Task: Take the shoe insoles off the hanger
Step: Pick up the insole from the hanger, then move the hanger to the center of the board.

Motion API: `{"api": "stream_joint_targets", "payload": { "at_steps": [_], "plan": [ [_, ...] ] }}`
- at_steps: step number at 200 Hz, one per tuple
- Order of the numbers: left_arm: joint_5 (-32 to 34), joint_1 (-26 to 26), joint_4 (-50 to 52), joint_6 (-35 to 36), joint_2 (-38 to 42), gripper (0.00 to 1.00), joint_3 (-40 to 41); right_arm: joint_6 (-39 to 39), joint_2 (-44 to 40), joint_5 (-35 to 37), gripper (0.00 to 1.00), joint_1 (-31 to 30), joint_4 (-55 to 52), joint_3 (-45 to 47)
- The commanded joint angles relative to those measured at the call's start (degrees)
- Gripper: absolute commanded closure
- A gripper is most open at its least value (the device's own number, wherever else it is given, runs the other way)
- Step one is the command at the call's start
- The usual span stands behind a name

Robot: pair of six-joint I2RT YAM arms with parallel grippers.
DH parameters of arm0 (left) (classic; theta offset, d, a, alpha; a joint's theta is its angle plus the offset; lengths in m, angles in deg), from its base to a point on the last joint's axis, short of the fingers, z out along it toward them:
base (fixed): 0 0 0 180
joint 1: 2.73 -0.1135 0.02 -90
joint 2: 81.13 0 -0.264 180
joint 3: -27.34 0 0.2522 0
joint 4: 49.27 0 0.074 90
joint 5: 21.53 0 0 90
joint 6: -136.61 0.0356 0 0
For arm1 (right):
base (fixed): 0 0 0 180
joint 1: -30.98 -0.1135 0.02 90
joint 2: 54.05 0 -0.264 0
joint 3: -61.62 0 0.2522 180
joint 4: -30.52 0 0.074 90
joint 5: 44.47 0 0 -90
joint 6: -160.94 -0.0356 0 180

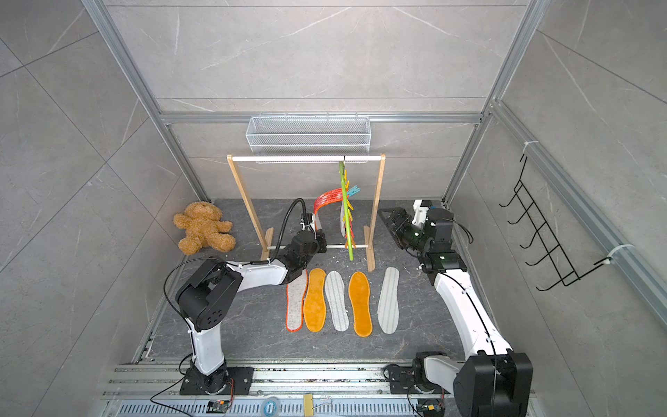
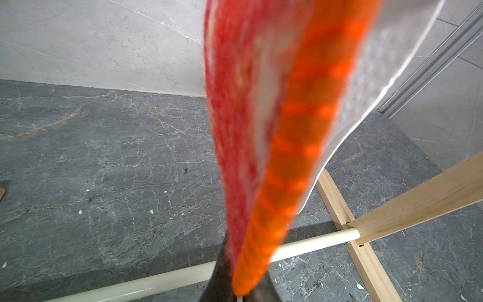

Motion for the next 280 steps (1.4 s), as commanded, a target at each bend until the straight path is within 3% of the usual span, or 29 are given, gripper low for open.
{"api": "stream_joint_targets", "payload": {
  "at_steps": [1,39,94,138,184,230,280],
  "plan": [
    [-0.8,-0.61,-0.68,1.94,3.62,1.0,-0.14,0.64,2.25,-1.19,0.11,0.08,0.8,-4.09],
    [-2.36,-1.3,0.91,1.94,4.07,1.0,-1.36,3.12,3.27,0.87,0.12,0.21,-1.77,-7.63],
    [-4.53,-2.07,3.8,2.39,4.41,1.0,-3.86,2.19,5.86,-3.43,0.25,0.05,0.64,-9.71],
    [-5.77,-3.0,6.42,2.53,4.59,1.0,-5.91,3.48,5.35,0.66,0.21,0.28,-1.12,-9.34],
    [-8.1,-3.36,9.76,3.55,4.68,1.0,-8.51,-0.2,8.89,1.85,0.14,7.05,1.44,-9.13],
    [-9.04,-3.4,10.25,3.43,4.41,1.0,-8.98,-1.77,20.29,-6.71,0.21,7.76,4.53,-17.91],
    [-9.56,-3.4,11.2,2.65,3.3,1.0,-10.74,0.26,30.99,-13.27,0.2,6.15,0.12,-30.31]
  ]
}}
